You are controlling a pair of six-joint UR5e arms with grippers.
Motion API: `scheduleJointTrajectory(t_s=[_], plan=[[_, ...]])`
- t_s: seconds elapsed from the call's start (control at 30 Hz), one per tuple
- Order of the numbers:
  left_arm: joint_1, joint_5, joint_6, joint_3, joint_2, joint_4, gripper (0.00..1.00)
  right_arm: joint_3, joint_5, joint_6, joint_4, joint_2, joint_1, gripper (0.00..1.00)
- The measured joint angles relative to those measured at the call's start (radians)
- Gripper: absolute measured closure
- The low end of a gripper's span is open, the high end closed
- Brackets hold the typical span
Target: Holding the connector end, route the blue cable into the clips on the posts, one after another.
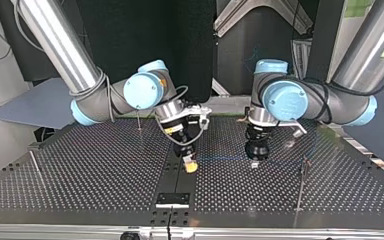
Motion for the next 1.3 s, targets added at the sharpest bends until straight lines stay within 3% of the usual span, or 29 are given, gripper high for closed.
scheduleJointTrajectory(t_s=[0.3, 0.7, 1.07, 1.3], plan=[[-0.037, -0.042, 0.009, -0.001, -0.017, -0.009, 1.0, 0.053, 0.0, -0.009, -0.002, 0.0, -0.009, 1.0], [-0.087, -0.115, 0.045, -0.001, -0.068, -0.033, 1.0, 0.153, 0.006, -0.035, -0.014, 0.0, -0.033, 1.0], [-0.16, -0.182, 0.061, -0.015, -0.155, -0.022, 1.0, 0.239, 0.005, -0.027, -0.089, 0.003, -0.059, 1.0], [-0.185, -0.199, 0.055, -0.075, -0.168, 0.036, 1.0, 0.282, 0.005, -0.043, -0.122, 0.049, -0.071, 1.0]])
